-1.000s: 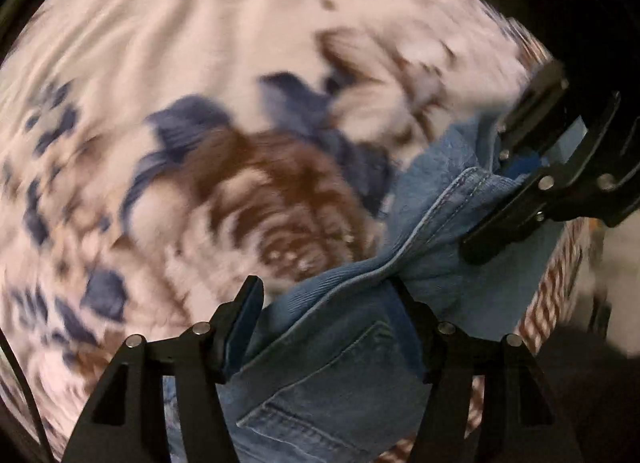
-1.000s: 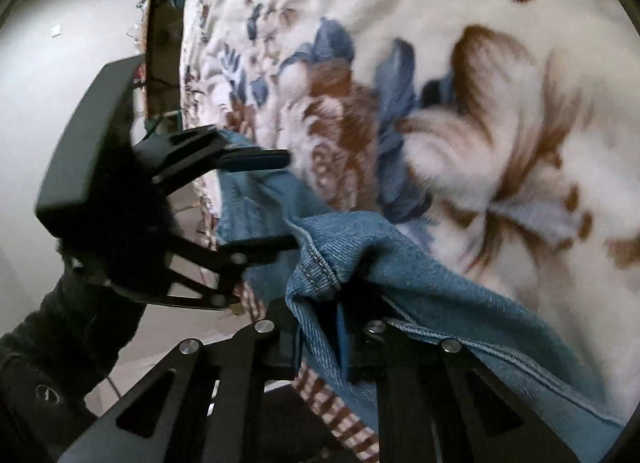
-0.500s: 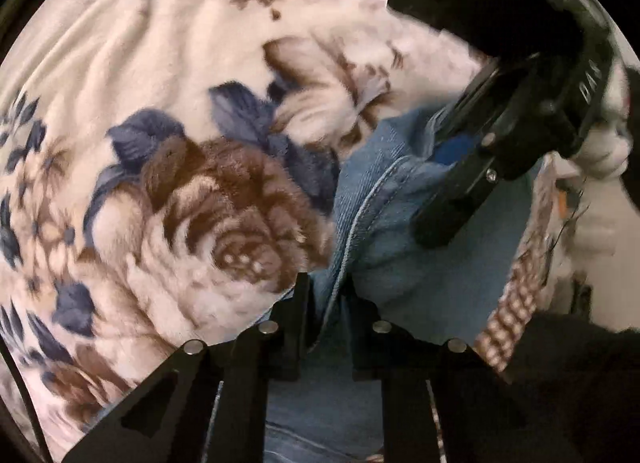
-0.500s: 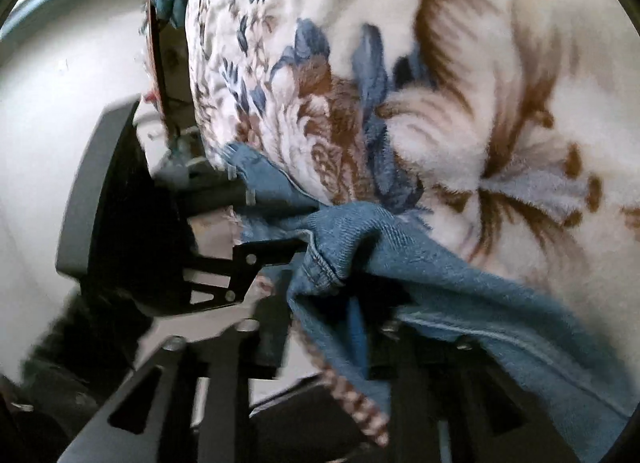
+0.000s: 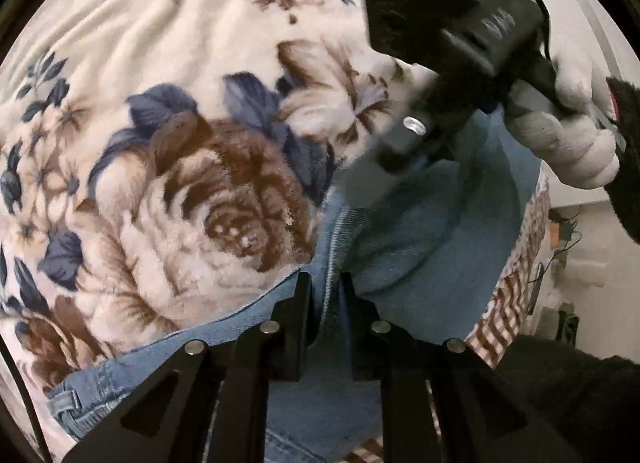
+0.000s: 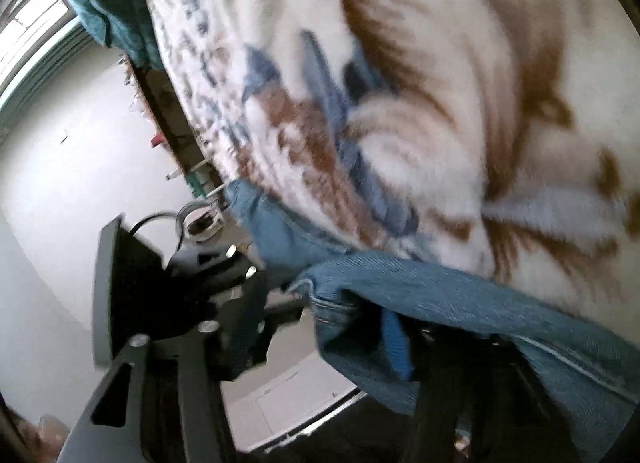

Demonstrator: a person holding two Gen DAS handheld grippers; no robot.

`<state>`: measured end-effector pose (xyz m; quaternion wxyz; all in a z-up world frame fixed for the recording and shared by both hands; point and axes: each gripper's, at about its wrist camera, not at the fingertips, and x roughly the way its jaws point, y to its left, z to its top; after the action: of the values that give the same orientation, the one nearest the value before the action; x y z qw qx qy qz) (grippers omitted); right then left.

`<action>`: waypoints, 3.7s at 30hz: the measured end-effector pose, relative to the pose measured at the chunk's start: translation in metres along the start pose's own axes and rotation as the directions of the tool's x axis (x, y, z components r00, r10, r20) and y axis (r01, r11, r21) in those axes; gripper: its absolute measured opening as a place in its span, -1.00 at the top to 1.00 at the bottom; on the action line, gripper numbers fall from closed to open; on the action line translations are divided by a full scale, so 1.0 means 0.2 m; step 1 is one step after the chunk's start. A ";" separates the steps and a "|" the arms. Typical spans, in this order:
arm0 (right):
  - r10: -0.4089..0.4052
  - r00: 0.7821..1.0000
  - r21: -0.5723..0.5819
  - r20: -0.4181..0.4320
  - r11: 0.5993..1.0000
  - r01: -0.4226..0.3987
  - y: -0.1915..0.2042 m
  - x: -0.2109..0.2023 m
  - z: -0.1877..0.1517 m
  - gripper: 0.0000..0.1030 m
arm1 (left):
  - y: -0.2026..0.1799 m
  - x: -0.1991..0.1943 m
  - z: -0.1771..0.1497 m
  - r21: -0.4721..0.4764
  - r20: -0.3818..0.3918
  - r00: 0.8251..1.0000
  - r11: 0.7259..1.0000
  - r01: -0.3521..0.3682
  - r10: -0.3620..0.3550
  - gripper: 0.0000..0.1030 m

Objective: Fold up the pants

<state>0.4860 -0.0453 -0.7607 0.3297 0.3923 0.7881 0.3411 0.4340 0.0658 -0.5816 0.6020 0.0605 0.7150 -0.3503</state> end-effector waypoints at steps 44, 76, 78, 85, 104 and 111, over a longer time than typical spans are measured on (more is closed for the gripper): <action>-0.454 0.844 -0.110 0.286 0.859 0.500 0.37 -0.15 -0.02 0.66 | 0.47 -0.15 -0.37 -0.664 0.213 0.972 0.744 0.074 0.094 0.43; -0.589 0.633 -0.085 0.502 0.695 0.714 0.41 -0.38 -0.38 -0.03 | 0.32 -0.31 -0.33 -0.674 0.249 0.937 0.738 -0.013 0.245 0.43; -0.565 0.682 -0.155 0.464 0.706 0.691 0.47 -0.28 -0.31 -0.04 | 0.29 -0.30 -0.30 -0.666 0.253 0.935 0.745 -0.016 0.247 0.43; -0.363 0.914 0.075 0.180 0.932 0.356 0.21 -0.04 0.11 0.48 | 0.25 -0.18 -0.25 -0.681 0.253 0.949 0.731 0.037 0.188 0.43; -0.592 0.724 -0.032 0.355 0.766 0.642 0.43 -0.16 -0.15 0.26 | 0.28 -0.14 -0.39 -0.722 0.232 0.961 0.689 0.065 0.153 0.43; -0.510 0.821 -0.157 0.257 0.816 0.556 0.42 -0.01 -0.23 0.37 | 0.18 -0.12 -0.30 -0.686 0.238 0.955 0.727 0.037 0.176 -0.14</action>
<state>0.4840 -0.0209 -0.6675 0.5330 0.1475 0.7848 0.2796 0.4090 0.1359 -0.5733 0.6916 -0.1894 0.6956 -0.0446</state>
